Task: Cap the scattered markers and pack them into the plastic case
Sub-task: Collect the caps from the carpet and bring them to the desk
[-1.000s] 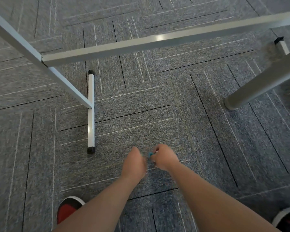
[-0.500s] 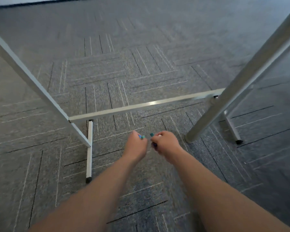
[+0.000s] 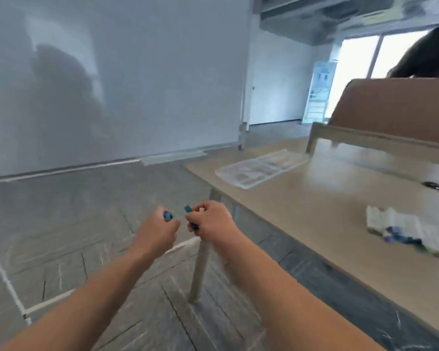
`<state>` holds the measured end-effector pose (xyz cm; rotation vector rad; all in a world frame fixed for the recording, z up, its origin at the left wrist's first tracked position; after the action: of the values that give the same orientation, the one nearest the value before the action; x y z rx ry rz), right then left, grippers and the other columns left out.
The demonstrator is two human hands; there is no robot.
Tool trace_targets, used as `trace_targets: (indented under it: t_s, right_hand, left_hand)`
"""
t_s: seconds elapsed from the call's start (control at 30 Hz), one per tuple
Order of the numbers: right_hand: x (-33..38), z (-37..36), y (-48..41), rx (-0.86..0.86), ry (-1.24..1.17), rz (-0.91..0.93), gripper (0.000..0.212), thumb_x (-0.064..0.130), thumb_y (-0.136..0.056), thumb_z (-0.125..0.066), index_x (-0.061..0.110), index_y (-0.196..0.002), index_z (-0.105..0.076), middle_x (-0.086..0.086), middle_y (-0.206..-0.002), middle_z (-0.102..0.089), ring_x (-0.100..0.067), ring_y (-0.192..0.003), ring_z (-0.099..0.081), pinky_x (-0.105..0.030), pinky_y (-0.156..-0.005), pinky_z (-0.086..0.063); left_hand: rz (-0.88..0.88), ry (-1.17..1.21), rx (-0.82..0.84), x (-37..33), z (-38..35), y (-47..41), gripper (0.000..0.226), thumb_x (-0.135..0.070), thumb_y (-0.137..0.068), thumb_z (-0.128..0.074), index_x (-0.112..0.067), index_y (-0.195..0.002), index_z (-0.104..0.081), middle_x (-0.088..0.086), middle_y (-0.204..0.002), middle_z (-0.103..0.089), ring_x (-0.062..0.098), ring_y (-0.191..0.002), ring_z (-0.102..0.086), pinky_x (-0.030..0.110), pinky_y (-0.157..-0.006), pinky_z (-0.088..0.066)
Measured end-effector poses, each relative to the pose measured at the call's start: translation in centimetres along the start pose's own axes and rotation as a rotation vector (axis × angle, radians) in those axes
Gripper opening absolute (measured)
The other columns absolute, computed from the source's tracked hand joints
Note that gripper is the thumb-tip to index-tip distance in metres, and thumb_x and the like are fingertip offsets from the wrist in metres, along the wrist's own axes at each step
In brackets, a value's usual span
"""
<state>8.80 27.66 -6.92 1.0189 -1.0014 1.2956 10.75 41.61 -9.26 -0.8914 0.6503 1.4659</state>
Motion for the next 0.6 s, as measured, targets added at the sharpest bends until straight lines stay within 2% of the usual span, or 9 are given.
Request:
trace_targets:
  t_s: [0.13,0.2,0.33,0.47,0.6]
  right_hand:
    - [4.5,7.9,6.4,-0.12,0.052,0.079,0.025,0.008,-0.085,-0.064,0.016,-0.063,-0.056,-0.003,-0.055,-0.057,-0.01,-0.046,-0.049,-0.024,-0.049,-0.039]
    - [5.7,11.4,9.2,-0.187,0.097,0.102,0.017,0.014,-0.08,-0.067,0.019,-0.066,-0.059,-0.004,-0.061,-0.063,-0.012,-0.051,-0.052,-0.028,-0.053,-0.04]
    - [6.7,18.6,14.0,-0.297,0.157,0.103,0.01,0.011,-0.083,-0.065,0.014,-0.074,-0.062,-0.006,-0.062,-0.064,-0.014,-0.048,-0.051,-0.026,-0.048,-0.036]
    - [5.3,25.4,17.6,-0.437,0.268,0.028,0.019,0.009,-0.084,-0.065,0.012,-0.066,-0.061,-0.008,-0.062,-0.065,-0.019,-0.054,-0.054,-0.03,-0.055,-0.042]
    - [2.3,30.5,19.3,-0.512,0.568,-0.139,0.017,0.009,-0.082,-0.066,0.014,-0.068,-0.06,-0.013,-0.077,-0.067,-0.027,-0.075,-0.063,-0.039,-0.072,-0.053]
  left_hand:
    - [-0.116,0.054,0.091,-8.7,-1.5,4.8,0.006,-0.016,-0.088,-0.058,-0.014,-0.088,-0.052,0.013,-0.061,-0.057,0.025,-0.051,-0.052,0.036,-0.053,-0.044]
    - [-0.144,0.087,0.151,-12.1,-3.2,6.8,0.007,-0.014,-0.088,-0.058,-0.014,-0.093,-0.052,0.012,-0.06,-0.054,0.023,-0.05,-0.049,0.037,-0.055,-0.041]
    - [-0.219,0.086,0.304,-18.1,-7.3,10.9,0.008,-0.012,-0.09,-0.059,-0.011,-0.097,-0.056,0.011,-0.063,-0.055,0.022,-0.049,-0.05,0.027,-0.049,-0.037]
    - [-0.222,0.097,0.498,-22.0,-12.0,14.0,0.007,-0.007,-0.092,-0.055,-0.006,-0.098,-0.051,0.012,-0.063,-0.049,0.019,-0.046,-0.045,0.023,-0.044,-0.034]
    - [-0.237,0.003,0.619,-23.9,-16.8,15.4,0.015,-0.019,-0.081,-0.057,-0.014,-0.094,-0.054,0.014,-0.072,-0.06,0.023,-0.055,-0.054,0.029,-0.053,-0.041]
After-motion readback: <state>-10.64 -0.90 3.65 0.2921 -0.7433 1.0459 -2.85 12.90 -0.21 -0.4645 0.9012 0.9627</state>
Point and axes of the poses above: each hand's wrist, its own y-axis away from the middle knuckle, its own z-axis out of the back of the hand, x = y × z, the point moved 3 cm from there along -y, towards the middle knuckle
